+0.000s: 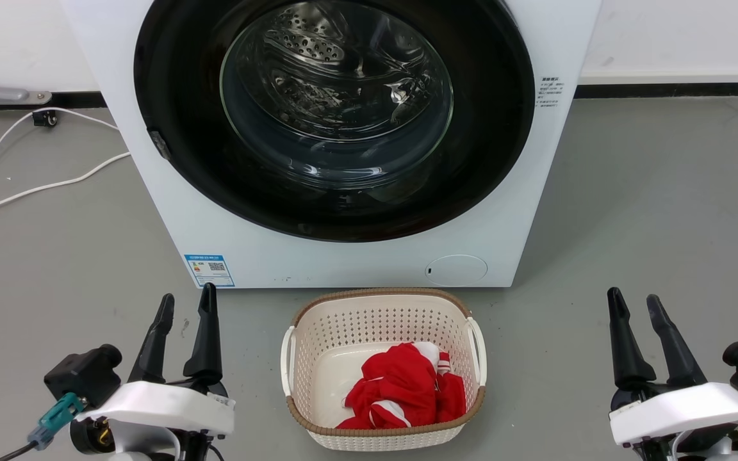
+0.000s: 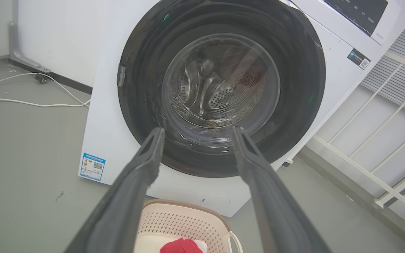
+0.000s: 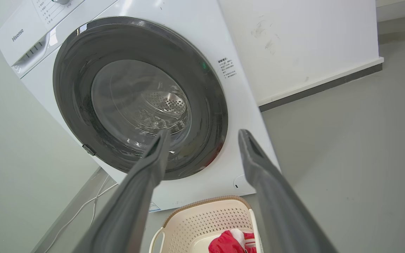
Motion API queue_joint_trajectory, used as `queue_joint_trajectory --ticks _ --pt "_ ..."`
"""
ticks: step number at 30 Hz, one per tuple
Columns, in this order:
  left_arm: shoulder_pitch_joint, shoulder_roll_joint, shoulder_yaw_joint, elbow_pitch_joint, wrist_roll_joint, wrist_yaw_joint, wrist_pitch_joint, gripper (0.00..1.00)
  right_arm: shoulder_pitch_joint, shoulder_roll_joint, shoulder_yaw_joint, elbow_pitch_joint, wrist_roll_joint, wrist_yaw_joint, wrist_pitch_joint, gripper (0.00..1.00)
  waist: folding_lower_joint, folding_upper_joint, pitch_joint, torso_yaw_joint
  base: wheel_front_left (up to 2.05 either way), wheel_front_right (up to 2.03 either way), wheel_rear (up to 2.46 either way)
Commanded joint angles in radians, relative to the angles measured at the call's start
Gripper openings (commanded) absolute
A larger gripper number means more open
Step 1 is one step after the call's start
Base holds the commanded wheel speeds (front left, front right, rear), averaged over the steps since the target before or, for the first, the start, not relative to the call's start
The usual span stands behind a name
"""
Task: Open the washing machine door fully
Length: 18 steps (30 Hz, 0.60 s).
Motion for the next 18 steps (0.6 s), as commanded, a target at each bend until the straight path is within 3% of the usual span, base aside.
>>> queue_joint_trajectory --ticks 1,18 --pt "0.004 0.009 -0.007 -0.016 0.035 0.006 -0.010 1.00 0.001 0.002 0.001 -0.016 -0.036 0.000 -0.008 1.00 0.0000 0.0000 0.000 0.000 0.00 0.00 0.00" --pt "0.013 0.033 -0.046 -0.028 0.207 0.049 -0.052 1.00 0.013 0.003 -0.002 -0.019 -0.220 0.000 -0.030 1.00 0.0000 0.0000 0.000 0.001 0.00 0.00 0.00"
